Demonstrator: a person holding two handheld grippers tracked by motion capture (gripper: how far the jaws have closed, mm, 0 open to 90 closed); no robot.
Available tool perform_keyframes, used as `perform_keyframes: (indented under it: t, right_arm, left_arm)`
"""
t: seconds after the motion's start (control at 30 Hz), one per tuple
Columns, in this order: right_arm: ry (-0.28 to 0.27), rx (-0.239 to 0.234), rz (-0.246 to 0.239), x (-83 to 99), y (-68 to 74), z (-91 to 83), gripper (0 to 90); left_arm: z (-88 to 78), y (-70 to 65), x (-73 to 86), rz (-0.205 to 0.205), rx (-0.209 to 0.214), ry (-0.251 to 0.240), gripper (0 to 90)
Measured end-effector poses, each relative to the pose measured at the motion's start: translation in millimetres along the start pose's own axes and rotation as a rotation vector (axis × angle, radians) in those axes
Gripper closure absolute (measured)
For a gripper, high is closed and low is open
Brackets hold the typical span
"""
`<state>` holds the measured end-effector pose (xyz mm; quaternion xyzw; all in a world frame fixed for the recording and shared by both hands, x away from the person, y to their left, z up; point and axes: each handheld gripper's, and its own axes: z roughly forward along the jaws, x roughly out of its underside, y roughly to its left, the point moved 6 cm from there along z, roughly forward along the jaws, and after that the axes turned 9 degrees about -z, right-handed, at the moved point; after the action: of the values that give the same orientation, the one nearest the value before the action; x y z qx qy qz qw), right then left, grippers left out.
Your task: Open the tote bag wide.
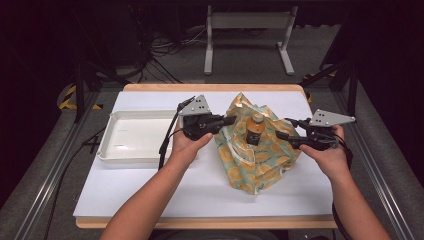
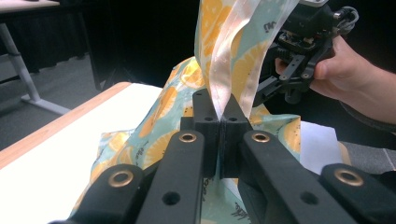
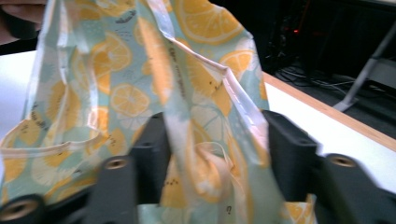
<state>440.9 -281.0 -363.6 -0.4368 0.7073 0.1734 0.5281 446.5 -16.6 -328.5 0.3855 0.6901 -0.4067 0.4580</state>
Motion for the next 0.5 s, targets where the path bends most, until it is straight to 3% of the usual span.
perform_keyframes:
  t: [0.03, 0.17, 0.5]
  right_arm:
    - [0.005, -0.006, 0.001, 0.2, 0.2, -0.8, 63.0]
    - [0.004, 0.005, 0.006, -2.2, -2.1, -5.7, 82.0]
    - [-0.051, 0.024, 0.008, -17.6, -10.2, -15.3, 88.5]
  left_arm:
    - [0.0, 0.1, 0.0, 0.0, 0.0, 0.0, 89.0]
    - [-0.8, 2.2, -0.2, -0.001, -0.006, 0.0, 89.0]
    - [-0.4, 8.3, -11.4, 0.013, -0.034, 0.003, 88.9]
